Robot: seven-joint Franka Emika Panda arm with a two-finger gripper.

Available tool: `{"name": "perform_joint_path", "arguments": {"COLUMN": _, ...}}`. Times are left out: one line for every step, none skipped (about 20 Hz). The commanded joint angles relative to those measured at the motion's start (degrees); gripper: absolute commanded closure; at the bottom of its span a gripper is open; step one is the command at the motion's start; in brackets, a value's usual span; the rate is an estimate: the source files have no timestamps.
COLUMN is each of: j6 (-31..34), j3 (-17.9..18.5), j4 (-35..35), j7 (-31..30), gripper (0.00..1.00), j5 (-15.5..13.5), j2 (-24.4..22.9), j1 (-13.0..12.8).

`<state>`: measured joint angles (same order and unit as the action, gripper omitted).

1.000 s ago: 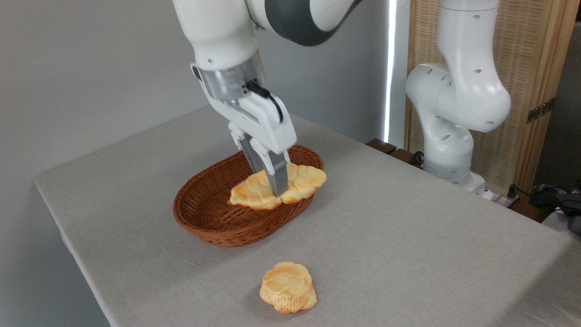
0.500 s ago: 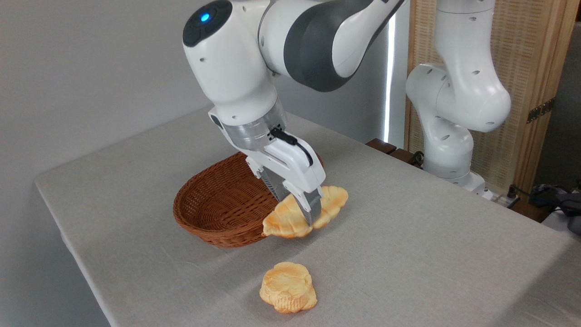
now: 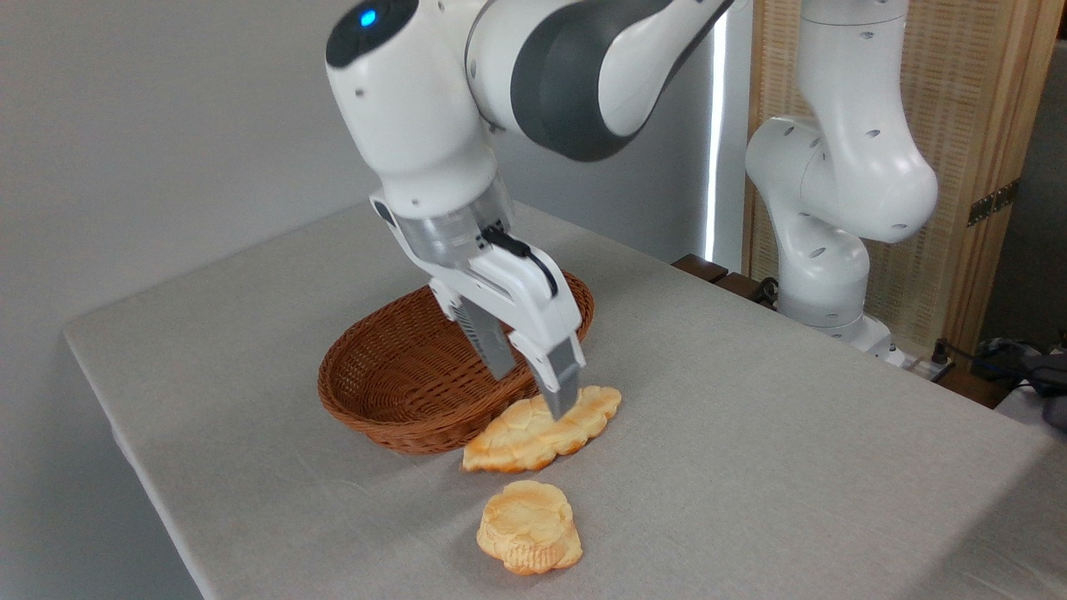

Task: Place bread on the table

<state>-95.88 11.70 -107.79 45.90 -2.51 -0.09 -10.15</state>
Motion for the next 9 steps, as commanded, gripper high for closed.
{"name": "perform_joint_path", "arguments": {"j6": -6.1, "j3": -0.8, "j4": 0.0, "j7": -0.2, "gripper": 0.00, "j5": -0.8, "j2": -3.7, "j1": -0.7}}
{"name": "perform_joint_path", "arguments": {"j6": -7.9, "j3": -1.5, "j4": -0.1, "j7": -0.2, "gripper": 0.00, "j5": -0.7, "j2": -4.0, "j1": -0.7}}
{"name": "perform_joint_path", "arguments": {"j6": -9.5, "j3": -1.6, "j4": -0.1, "j7": -0.2, "gripper": 0.00, "j5": -0.7, "j2": -4.5, "j1": -0.7}}
{"name": "perform_joint_path", "arguments": {"j6": -10.5, "j3": -1.7, "j4": -0.2, "j7": -0.2, "gripper": 0.00, "j5": -0.7, "j2": -4.6, "j1": -0.8}}
{"name": "perform_joint_path", "arguments": {"j6": -11.3, "j3": -1.7, "j4": -0.2, "j7": -0.1, "gripper": 0.00, "j5": -0.7, "j2": -4.7, "j1": -1.2}}
{"name": "perform_joint_path", "arguments": {"j6": -11.7, "j3": -1.7, "j4": -0.2, "j7": -0.1, "gripper": 0.00, "j5": -0.6, "j2": -4.7, "j1": -1.3}}
{"name": "perform_joint_path", "arguments": {"j6": -11.9, "j3": -1.6, "j4": -0.2, "j7": 0.0, "gripper": 0.00, "j5": -0.3, "j2": -4.7, "j1": -1.3}}
{"name": "perform_joint_path", "arguments": {"j6": -11.9, "j3": -1.6, "j4": -0.2, "j7": 0.1, "gripper": 0.00, "j5": -0.3, "j2": -4.6, "j1": -1.3}}
{"name": "perform_joint_path", "arguments": {"j6": -12.1, "j3": -1.5, "j4": -0.2, "j7": 0.0, "gripper": 0.00, "j5": -0.3, "j2": -4.5, "j1": -1.2}}
